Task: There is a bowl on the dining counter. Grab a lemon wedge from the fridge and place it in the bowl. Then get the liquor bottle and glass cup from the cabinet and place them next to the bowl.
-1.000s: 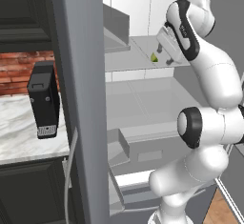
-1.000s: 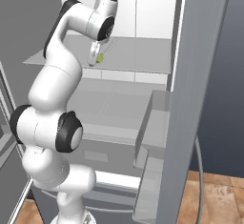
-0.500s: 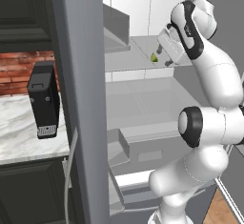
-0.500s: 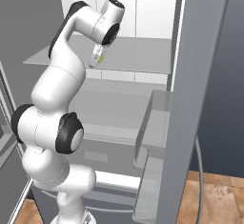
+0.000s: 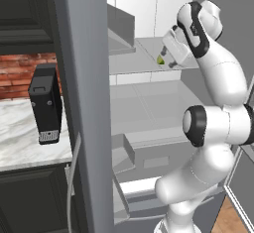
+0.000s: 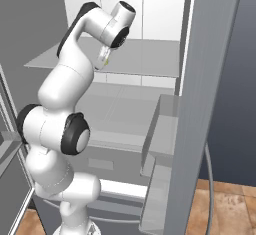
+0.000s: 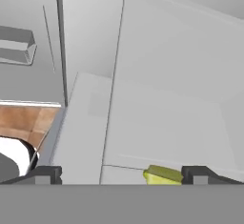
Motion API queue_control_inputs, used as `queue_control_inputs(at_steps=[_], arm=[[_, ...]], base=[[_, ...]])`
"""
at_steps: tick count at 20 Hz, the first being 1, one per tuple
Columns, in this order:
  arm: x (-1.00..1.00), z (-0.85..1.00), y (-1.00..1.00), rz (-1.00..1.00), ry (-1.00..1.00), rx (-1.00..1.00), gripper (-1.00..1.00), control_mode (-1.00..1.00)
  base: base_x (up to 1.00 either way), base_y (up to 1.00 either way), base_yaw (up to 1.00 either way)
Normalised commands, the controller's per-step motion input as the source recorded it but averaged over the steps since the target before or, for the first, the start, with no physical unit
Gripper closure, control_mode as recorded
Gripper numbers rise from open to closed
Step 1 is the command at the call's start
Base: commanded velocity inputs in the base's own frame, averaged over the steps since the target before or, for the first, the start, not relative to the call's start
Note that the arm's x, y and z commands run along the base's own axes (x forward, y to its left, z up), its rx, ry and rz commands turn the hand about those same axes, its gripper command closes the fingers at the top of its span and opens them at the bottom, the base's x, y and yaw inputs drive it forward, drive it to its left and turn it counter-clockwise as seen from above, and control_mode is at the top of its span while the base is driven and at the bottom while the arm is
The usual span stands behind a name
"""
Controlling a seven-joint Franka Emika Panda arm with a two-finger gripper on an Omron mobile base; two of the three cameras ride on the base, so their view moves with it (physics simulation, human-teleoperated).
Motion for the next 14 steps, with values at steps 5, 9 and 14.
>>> queue_control_inputs(at_steps=[5,9,14], arm=[[0.26,0.0,0.0,0.0,0.02,0.06,-1.0,-1.0],[0.17,-0.06,0.0,0.0,0.0,0.04,-1.0,-1.0],[0.18,-0.12,0.0,0.0,0.0,0.02,-1.0,-1.0]], base=[[0.0,0.0,0.0],[0.0,0.0,0.0],[0.0,0.0,0.0]])
